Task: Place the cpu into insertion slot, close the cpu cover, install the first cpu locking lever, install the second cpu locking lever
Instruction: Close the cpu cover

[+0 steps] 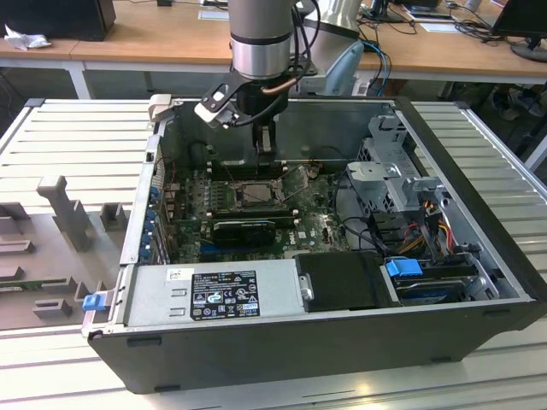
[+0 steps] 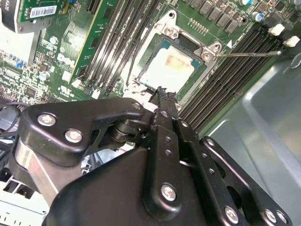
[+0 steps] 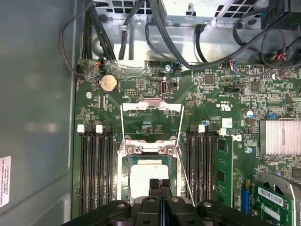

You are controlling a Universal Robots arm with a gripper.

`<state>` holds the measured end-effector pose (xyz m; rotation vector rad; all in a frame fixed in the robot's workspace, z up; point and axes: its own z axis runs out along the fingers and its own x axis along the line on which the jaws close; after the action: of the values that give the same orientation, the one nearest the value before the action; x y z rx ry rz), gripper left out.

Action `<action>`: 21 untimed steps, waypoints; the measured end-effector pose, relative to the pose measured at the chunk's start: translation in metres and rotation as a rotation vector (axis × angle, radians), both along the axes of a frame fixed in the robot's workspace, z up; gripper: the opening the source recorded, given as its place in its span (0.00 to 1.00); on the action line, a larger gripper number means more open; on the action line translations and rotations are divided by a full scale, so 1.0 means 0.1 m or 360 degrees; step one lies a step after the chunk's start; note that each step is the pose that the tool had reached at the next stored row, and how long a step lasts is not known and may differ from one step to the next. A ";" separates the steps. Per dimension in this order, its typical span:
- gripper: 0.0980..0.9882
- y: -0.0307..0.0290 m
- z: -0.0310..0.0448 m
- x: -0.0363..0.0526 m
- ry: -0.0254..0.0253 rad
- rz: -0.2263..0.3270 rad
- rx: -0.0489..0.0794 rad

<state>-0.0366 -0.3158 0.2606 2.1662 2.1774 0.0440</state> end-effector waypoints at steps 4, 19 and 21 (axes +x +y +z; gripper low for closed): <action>0.01 0.000 0.000 0.116 0.00103 0.0000 0.0001; 0.01 0.010 0.002 0.582 0.00364 -0.0001 0.0002; 0.01 0.013 0.001 0.670 0.00397 0.0002 0.0002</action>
<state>0.0303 -0.3144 0.2607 2.1779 2.1926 0.0187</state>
